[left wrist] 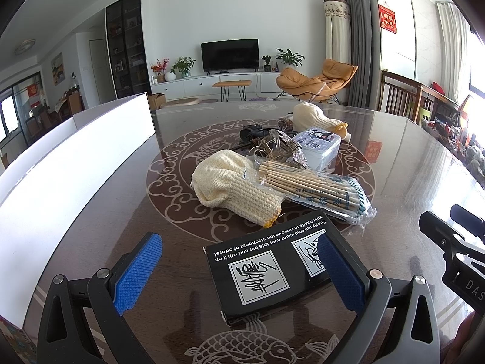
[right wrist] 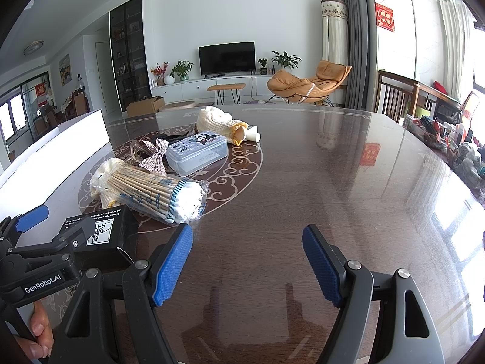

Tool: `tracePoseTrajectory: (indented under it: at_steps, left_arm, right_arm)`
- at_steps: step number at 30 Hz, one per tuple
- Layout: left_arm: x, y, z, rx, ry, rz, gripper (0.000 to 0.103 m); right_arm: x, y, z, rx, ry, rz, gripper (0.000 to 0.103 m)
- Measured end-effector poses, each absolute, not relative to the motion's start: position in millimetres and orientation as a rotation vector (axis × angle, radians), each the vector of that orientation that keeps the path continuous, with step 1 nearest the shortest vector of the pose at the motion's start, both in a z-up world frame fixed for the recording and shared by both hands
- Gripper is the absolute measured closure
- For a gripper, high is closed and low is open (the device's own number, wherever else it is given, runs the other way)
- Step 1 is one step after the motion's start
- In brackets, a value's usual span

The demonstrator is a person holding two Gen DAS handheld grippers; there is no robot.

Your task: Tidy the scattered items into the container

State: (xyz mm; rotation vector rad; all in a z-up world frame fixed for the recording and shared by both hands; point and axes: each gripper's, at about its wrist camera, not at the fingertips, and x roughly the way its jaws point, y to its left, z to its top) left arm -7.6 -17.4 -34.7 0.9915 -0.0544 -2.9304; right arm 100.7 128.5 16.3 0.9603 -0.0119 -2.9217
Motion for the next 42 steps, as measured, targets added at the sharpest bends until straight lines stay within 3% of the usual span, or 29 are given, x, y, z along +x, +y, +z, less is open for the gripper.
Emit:
tracePoseTrajectory:
  at_steps: [42]
  left_arm:
    - [-7.8,-20.1,-38.7,0.989,-0.055,-2.926,0.000]
  right_arm:
    - [99.4,127.4,17.7,0.963,-0.019,-2.919,0.027]
